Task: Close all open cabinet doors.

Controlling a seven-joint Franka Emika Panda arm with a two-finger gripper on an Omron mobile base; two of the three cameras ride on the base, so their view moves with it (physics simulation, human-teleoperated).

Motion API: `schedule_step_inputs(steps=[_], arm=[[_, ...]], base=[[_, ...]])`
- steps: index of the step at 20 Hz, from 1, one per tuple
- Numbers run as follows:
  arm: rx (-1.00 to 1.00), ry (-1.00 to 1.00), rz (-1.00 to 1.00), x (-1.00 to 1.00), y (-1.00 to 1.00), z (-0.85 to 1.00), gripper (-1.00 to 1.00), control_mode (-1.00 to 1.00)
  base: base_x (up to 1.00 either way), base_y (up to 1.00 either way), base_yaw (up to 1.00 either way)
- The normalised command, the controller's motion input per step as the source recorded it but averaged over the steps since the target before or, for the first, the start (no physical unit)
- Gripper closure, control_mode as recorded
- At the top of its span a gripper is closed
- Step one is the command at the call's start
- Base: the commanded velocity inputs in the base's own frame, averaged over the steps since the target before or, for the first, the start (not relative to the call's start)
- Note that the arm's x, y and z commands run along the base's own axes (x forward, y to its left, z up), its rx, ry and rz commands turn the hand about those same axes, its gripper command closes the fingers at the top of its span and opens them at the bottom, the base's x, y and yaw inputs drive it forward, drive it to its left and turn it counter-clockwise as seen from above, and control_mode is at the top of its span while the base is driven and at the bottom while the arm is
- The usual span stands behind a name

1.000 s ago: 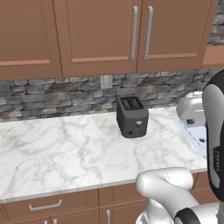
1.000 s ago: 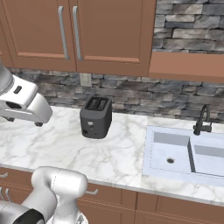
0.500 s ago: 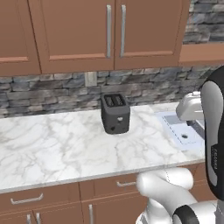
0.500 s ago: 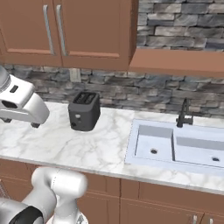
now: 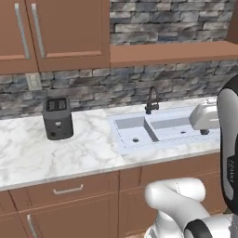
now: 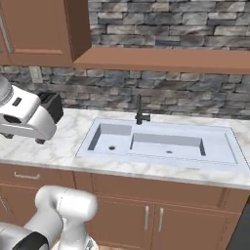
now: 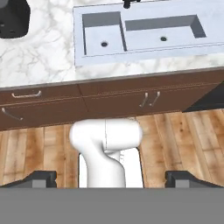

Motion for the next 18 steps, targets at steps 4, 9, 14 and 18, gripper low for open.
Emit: schedule_step_inputs(steps=[4,9,14,18], arm=[[0.0,0.0,0.0,0.0,0.0,0.0,-1.0,1.0],[0.0,0.0,0.0,0.0,0.0,0.0,-1.0,1.0],[0.0,0.0,0.0,0.0,0.0,0.0,-1.0,1.0],[0.0,0.0,0.0,0.0,0.0,0.0,-1.0,1.0]], base=[[-0.37,-0.95,-0.25],[-0.13,-0.65,-0.41],[-0.04,-0.37,-0.54],[-0.03,-0.39,-0.59]])
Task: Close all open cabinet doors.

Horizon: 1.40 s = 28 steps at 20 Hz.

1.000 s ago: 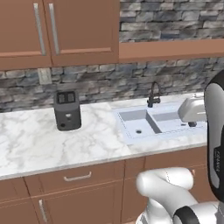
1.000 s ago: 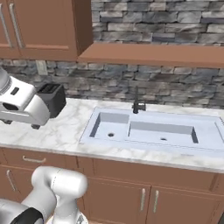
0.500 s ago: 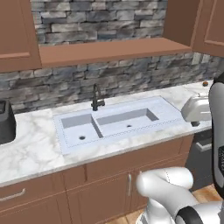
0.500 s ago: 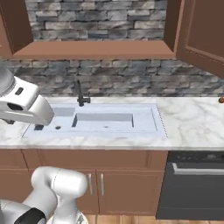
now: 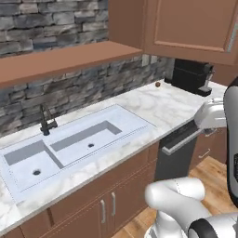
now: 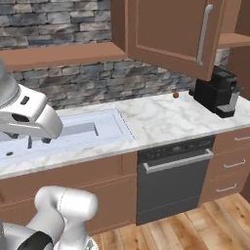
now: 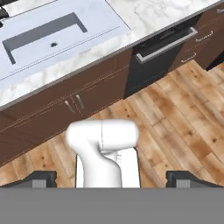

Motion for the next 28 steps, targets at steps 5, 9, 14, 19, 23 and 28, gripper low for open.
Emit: schedule_step_inputs(steps=[5,9,14,19,23,28], arm=[[0.0,0.0,0.0,0.0,0.0,0.0,-1.0,1.0],[0.0,0.0,0.0,0.0,0.0,0.0,-1.0,1.0],[0.0,0.0,0.0,0.0,0.0,0.0,-1.0,1.0],[0.0,0.0,0.0,0.0,0.0,0.0,-1.0,1.0],[0.0,0.0,0.0,0.0,0.0,0.0,-1.0,1.0],[0.0,0.0,0.0,0.0,0.0,0.0,-1.0,1.0]], base=[[0.0,-0.36,-0.5],[0.07,-0.48,-0.17],[0.19,-0.88,0.0],[0.33,-0.97,0.07],[0.31,-0.98,0.17],[0.23,-0.85,0.29]])
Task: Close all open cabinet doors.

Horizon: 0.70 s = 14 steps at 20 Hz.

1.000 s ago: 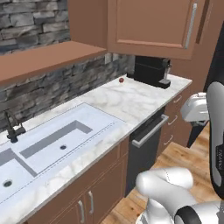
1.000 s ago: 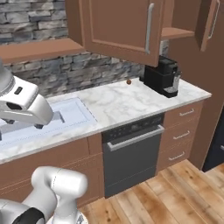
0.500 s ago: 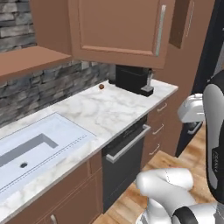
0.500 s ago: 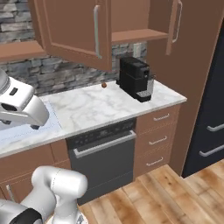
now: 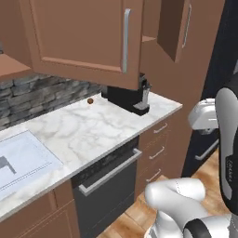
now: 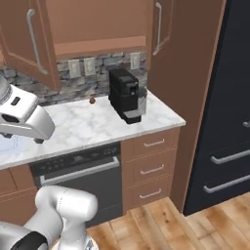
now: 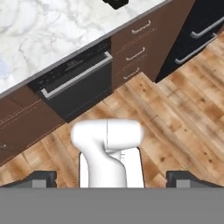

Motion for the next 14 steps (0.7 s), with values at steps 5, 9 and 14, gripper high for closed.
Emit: schedule_step_inputs(steps=[5,9,14], arm=[[0.0,0.0,0.0,0.0,0.0,0.0,-1.0,1.0],[0.0,0.0,0.0,0.0,0.0,0.0,-1.0,1.0],[0.0,0.0,0.0,0.0,0.0,0.0,-1.0,1.0]], base=[[0.12,-0.73,0.35],[0.12,-0.68,0.35],[0.09,-0.61,0.33]])
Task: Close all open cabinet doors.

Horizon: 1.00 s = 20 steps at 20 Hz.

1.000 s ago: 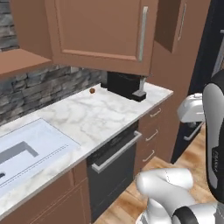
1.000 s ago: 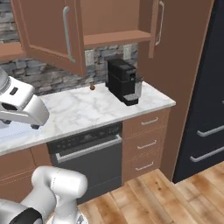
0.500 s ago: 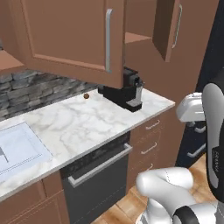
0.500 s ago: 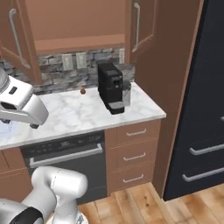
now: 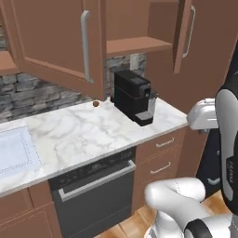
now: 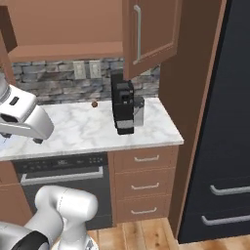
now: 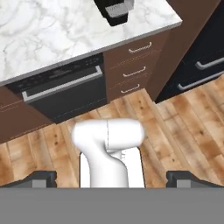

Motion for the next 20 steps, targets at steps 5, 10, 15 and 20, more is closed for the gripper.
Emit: schedule_step_inputs(steps=[5,10,15,20], arm=[[0.0,0.0,0.0,0.0,0.0,0.0,-1.0,1.0],[0.0,0.0,0.0,0.0,0.0,0.0,-1.0,1.0],[0.0,0.0,0.0,0.0,0.0,0.0,-1.0,1.0],[0.0,0.0,0.0,0.0,0.0,0.0,-1.0,1.0]], base=[[0.28,-0.42,0.29],[0.29,-0.31,0.27],[0.25,-0.09,0.31],[0.28,-0.08,0.29]])
